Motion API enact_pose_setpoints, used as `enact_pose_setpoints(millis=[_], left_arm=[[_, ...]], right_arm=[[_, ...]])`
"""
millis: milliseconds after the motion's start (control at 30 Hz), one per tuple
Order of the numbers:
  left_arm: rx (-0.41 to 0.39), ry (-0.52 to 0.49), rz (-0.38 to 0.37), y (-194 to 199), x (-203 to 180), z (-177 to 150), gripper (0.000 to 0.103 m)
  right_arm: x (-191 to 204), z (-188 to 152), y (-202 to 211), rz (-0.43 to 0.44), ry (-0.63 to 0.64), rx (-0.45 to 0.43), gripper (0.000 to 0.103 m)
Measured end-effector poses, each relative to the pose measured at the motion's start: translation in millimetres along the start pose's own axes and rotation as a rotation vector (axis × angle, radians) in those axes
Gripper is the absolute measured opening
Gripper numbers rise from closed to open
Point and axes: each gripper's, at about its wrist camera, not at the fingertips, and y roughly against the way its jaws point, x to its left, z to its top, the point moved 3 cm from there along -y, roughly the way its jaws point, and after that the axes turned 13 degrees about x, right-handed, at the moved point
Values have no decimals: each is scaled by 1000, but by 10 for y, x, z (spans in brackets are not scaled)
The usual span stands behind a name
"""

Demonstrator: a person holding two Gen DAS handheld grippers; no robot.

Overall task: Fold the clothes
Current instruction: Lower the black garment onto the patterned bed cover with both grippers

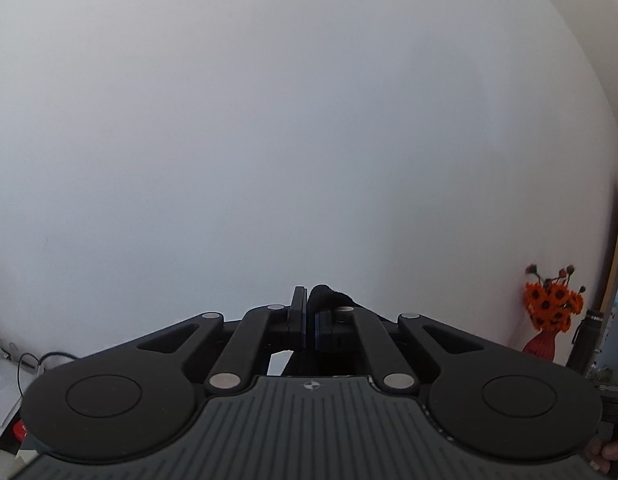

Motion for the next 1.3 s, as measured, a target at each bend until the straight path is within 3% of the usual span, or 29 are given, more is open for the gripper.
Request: enact_pose_setpoints(millis=[167,300,400,467,600,700,800,900,933,967,1000,1100,1133,1167,1200,1300], left_arm=[[245,13,39,-559,212,-572,4],[420,-47,87,-834,234,-1078,4],[512,-93,68,-819,167,-1416,4],[545,-110,24,-684,148,-1416,4],[554,-145,-48,-506,173,-1326,4],[528,-163,-78,-570,179,-1108,4],[536,-148,-6,-1018,248,-954,4],[548,-129,77,-1507,325,-807,5],[551,-122,105,-1669,351,-758,8],[555,-116,133,-1832,377,-710,19],[587,-114,175,-1972,416,-730,33],[662,-111,265,-2038,513,-843,48],[664,-110,278,-1969,549,-862,53],[657,-109,284,-1865,587,-874,65],[651,-107,290,-1761,625,-885,70],[684,-51,273,-1368,783,-1013,70]], right_arm=[[96,-378,-594,-10,12,205,4],[296,-858,-1024,-46,90,374,4],[621,-1223,-1246,-43,203,466,4],[692,-1379,-1239,-6,261,515,4],[809,-1371,-977,70,336,533,4],[664,-1175,-942,102,290,517,4],[534,-937,-1041,89,211,467,4],[364,-765,-1417,72,91,408,4],[318,-724,-1574,57,45,398,4],[265,-706,-1744,44,3,398,5],[213,-689,-1914,30,-38,399,12],[127,-745,-2262,-16,-53,430,40],[118,-779,-2287,-11,-28,449,40],[109,-813,-2308,-5,-4,468,40],[90,-857,-2276,3,16,484,42],[-20,-995,-2065,49,44,518,45]])
